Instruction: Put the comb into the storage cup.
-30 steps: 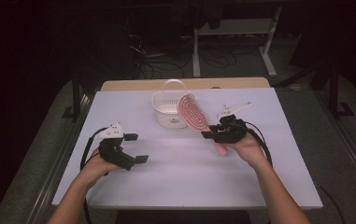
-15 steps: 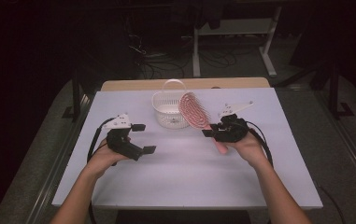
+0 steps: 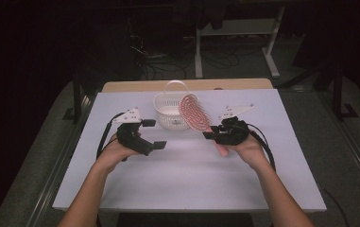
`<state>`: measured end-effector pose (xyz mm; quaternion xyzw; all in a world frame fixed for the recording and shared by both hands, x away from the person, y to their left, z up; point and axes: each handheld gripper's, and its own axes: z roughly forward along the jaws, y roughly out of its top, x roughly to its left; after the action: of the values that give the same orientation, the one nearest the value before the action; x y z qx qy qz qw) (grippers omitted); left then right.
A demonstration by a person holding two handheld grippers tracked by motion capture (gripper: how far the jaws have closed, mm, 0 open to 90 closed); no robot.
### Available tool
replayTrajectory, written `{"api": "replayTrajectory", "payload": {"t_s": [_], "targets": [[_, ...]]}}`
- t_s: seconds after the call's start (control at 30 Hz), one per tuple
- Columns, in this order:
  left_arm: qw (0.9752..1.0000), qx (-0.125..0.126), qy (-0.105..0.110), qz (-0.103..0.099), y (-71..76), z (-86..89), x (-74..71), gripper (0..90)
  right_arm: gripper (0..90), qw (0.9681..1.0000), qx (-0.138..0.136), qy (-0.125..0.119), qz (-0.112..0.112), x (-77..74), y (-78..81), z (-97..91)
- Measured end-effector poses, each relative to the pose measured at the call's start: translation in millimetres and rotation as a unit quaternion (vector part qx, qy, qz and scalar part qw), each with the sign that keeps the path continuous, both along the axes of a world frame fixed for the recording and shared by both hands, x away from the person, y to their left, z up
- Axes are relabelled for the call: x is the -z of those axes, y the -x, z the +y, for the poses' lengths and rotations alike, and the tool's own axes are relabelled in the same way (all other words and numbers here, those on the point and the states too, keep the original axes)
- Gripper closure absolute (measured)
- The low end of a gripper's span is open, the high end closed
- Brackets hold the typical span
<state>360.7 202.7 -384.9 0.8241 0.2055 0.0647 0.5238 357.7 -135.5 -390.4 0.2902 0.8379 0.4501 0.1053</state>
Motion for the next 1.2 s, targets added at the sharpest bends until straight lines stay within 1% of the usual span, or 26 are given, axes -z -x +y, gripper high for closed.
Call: {"api": "replayTrajectory", "payload": {"t_s": [0.13,0.33,0.6,0.77,0.87,0.97,1.03,1.2], "targets": [[1.0000,0.000,0.005,0.001,-0.4,-3.7,2.7,0.0,68.5,1.0000,-0.002,-0.001,-0.001,1.2,0.1,2.2],[1.0000,0.001,0.000,0.007,1.3,-9.7,6.2,0.0,68.5,1.0000,-0.003,0.003,-0.002,4.2,1.2,7.2],[0.9999,-0.001,0.008,0.008,3.8,-11.7,3.8,0.0,68.5,1.0000,-0.007,-0.001,-0.002,6.9,3.2,14.7],[0.9999,-0.001,0.009,0.008,5.1,-12.3,2.6,0.0,68.5,0.9999,-0.009,-0.003,-0.001,8.7,4.6,19.7],[0.9999,-0.004,0.010,0.004,6.2,-13.3,2.6,0.0,68.5,0.9999,-0.016,-0.002,-0.001,10.6,6.0,25.1],[0.9999,-0.004,0.012,0.004,7.0,-14.1,2.4,0.0,68.5,0.9998,-0.022,0.000,-0.002,12.1,7.2,29.3],[0.9999,-0.004,0.012,0.007,7.4,-14.9,3.0,0.0,68.5,0.9997,-0.025,0.001,0.000,13.1,8.3,32.5],[0.9999,-0.005,0.012,0.003,9.1,-16.6,3.9,0.0,68.5,0.9995,-0.033,0.001,-0.003,14.2,10.9,39.0]]}}
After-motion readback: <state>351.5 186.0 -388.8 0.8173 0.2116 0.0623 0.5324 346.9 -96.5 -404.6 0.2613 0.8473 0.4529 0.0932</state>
